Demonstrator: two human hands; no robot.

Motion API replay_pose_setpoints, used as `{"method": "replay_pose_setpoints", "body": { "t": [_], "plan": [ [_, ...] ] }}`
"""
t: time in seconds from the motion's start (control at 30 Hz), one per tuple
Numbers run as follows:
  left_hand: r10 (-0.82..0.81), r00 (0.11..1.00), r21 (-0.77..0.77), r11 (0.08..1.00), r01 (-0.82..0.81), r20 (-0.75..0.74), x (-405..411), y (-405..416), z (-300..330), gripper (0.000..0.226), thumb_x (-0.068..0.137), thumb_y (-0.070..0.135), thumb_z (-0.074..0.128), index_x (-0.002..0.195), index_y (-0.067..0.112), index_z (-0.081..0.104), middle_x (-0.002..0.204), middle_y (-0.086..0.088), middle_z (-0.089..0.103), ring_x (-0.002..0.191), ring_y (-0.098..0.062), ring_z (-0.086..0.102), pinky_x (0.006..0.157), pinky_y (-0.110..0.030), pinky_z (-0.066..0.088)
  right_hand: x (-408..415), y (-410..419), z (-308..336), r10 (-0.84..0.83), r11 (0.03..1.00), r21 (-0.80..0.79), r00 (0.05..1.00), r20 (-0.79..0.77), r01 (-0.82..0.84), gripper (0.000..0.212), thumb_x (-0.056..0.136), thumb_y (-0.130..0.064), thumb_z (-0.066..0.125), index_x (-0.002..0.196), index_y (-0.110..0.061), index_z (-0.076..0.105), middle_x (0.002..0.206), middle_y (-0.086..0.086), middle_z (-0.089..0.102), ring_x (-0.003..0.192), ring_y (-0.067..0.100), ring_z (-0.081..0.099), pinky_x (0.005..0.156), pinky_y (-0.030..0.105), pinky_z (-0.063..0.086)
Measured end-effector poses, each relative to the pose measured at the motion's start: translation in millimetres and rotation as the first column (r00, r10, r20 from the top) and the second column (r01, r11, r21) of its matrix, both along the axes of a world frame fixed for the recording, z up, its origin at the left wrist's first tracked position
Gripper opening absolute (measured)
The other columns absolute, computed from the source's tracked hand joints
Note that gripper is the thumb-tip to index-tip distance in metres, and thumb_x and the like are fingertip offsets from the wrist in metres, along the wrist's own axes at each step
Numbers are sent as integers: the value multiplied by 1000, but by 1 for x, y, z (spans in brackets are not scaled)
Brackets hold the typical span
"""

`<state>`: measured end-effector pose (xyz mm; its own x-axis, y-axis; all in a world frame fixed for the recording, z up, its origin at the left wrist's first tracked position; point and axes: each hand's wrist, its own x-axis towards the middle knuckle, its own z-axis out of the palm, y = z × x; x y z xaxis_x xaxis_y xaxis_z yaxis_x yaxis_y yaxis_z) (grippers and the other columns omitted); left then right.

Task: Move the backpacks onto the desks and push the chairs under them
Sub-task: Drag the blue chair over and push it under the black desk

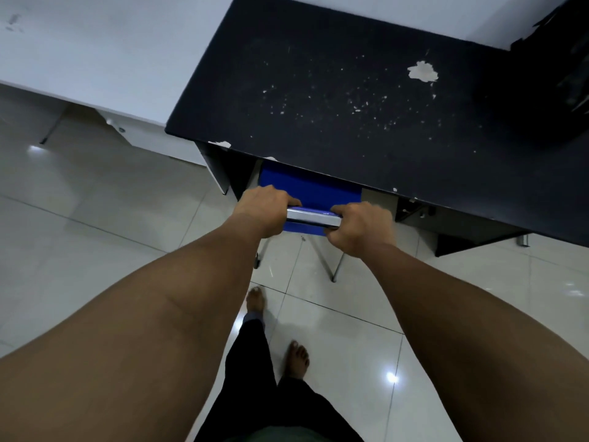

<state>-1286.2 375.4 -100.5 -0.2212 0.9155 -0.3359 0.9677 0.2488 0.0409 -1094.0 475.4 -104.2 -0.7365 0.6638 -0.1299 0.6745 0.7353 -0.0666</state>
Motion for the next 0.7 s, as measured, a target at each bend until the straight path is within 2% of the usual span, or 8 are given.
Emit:
{"method": "replay_pose_setpoints", "body": {
  "t": [0.2,0.43,0.6,0.7],
  "plan": [
    [-44,999,-8,999,44,26,-36,25,4,53,84,26,64,128,51,46,98,6,65,81,-19,60,71,-38,56,-31,17,-2,-49,999,-14,998,26,50,31,77,-57,53,95,-35,66,58,-11,50,48,4,41,46,20,22],
    [-61,998,-32,998,61,-2,-93,36,9,55,85,25,64,130,52,47,103,6,67,85,-19,62,73,-37,56,-82,11,-7,-102,993,-61,994,-42,99,31,73,-56,50,86,-33,64,55,-9,49,46,11,43,47,22,30],
    [-84,996,-4,996,84,-39,-96,37,5,57,81,28,66,130,52,49,102,7,68,84,-20,63,68,-34,54,-83,11,-10,-67,997,-50,997,-28,66,34,78,-62,48,92,-34,63,56,-11,50,46,8,43,46,21,33],
    [-58,997,13,998,59,-52,-94,36,3,55,81,28,66,128,53,50,100,8,68,83,-20,62,65,-32,51,-81,14,-4,-17,998,-62,1000,12,18,34,84,-61,51,100,-34,62,67,-10,59,55,11,52,50,23,39]
  ]
}}
